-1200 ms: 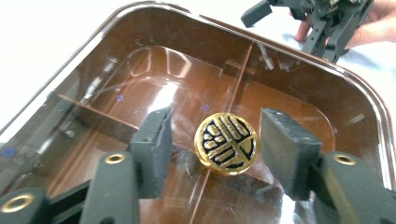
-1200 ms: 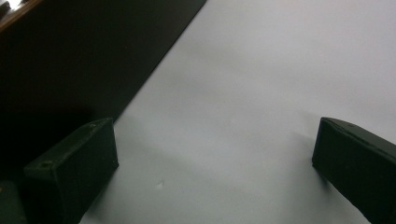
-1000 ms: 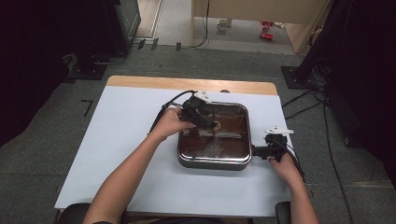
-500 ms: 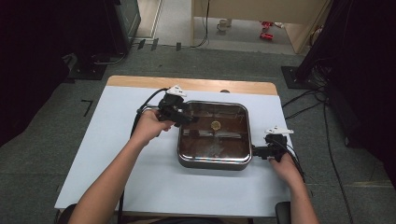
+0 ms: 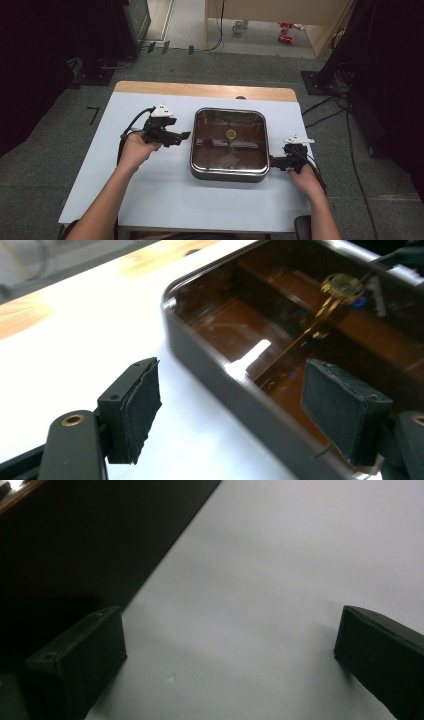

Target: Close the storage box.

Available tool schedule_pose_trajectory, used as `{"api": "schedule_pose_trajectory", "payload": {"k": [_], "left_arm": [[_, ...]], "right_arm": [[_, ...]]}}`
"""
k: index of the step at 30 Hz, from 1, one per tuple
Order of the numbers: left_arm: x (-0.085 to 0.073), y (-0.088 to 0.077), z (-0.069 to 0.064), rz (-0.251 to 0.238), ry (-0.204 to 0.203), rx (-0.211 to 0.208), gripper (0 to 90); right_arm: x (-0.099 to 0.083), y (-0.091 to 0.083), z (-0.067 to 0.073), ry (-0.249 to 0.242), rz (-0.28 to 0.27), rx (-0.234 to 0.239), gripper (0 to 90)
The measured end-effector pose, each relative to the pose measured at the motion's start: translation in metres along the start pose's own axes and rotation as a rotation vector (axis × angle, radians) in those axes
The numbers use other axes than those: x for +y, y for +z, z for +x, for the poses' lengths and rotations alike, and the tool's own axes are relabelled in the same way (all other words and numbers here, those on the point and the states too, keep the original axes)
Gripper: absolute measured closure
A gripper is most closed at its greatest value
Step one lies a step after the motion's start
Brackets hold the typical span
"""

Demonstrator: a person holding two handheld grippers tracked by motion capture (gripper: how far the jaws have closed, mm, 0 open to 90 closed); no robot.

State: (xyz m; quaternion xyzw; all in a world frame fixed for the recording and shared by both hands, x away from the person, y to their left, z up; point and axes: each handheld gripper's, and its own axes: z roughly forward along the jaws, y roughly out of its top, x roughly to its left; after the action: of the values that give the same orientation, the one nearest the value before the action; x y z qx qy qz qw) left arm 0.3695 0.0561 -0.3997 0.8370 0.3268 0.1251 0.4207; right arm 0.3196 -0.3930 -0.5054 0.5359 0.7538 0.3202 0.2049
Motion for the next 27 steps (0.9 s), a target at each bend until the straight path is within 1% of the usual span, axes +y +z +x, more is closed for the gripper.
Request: {"api": "schedule_pose_trajectory", "payload": {"k": [1, 4, 7, 9, 11, 12, 14, 15, 16, 19, 21, 23, 25, 27], "left_arm": [[-0.004, -0.002, 0.001, -0.009, -0.006, 0.008, 23.8], [-0.015, -0.008, 0.002, -0.014, -0.036, 0.017, 23.8], [-0.025, -0.010, 0.000, -0.010, -0.038, 0.035, 23.7], [-0.033, -0.010, -0.001, -0.007, -0.035, 0.062, 23.6], [-0.039, -0.011, -0.002, -0.019, -0.025, 0.100, 23.1], [-0.043, -0.011, -0.002, -0.024, -0.031, 0.105, 23.1], [-0.051, -0.010, -0.002, -0.016, -0.051, 0.102, 23.1], [-0.056, -0.010, -0.002, -0.006, -0.052, 0.106, 23.1], [-0.060, -0.009, -0.003, -0.006, -0.062, 0.105, 23.1], [-0.071, -0.006, -0.005, 0.009, -0.085, 0.095, 23.1], [-0.076, -0.004, -0.008, 0.019, -0.088, 0.092, 23.1], [-0.081, -0.002, -0.011, 0.022, -0.097, 0.073, 23.1], [-0.084, 0.000, -0.014, 0.036, -0.098, 0.075, 22.9], [-0.087, 0.000, -0.017, 0.038, -0.092, 0.084, 23.0]], "right_arm": [[0.000, 0.000, 0.000, 0.000, 0.000, 0.000, 0.0], [0.000, 0.000, 0.000, 0.000, 0.000, 0.000, 0.0], [0.000, 0.000, 0.000, 0.000, 0.000, 0.000, 0.0], [0.000, 0.000, 0.000, -0.001, 0.000, 0.000, 0.0], [0.000, 0.000, 0.000, 0.000, 0.000, 0.000, 0.0], [0.000, 0.000, 0.000, -0.001, 0.000, 0.001, 0.0], [0.000, 0.000, 0.000, 0.000, 0.000, 0.000, 0.0], [0.000, 0.000, 0.000, 0.001, 0.000, 0.000, 0.0], [0.000, 0.000, 0.000, 0.001, 0.000, 0.000, 0.0], [0.000, 0.000, 0.000, 0.000, 0.001, 0.000, 0.0], [0.000, 0.000, 0.000, 0.000, 0.001, 0.000, 0.0], [0.000, 0.000, 0.000, 0.000, 0.001, 0.000, 0.0], [0.000, 0.000, 0.000, 0.000, 0.001, 0.000, 0.0], [0.000, 0.000, 0.000, 0.000, 0.001, 0.000, 0.0]]}}
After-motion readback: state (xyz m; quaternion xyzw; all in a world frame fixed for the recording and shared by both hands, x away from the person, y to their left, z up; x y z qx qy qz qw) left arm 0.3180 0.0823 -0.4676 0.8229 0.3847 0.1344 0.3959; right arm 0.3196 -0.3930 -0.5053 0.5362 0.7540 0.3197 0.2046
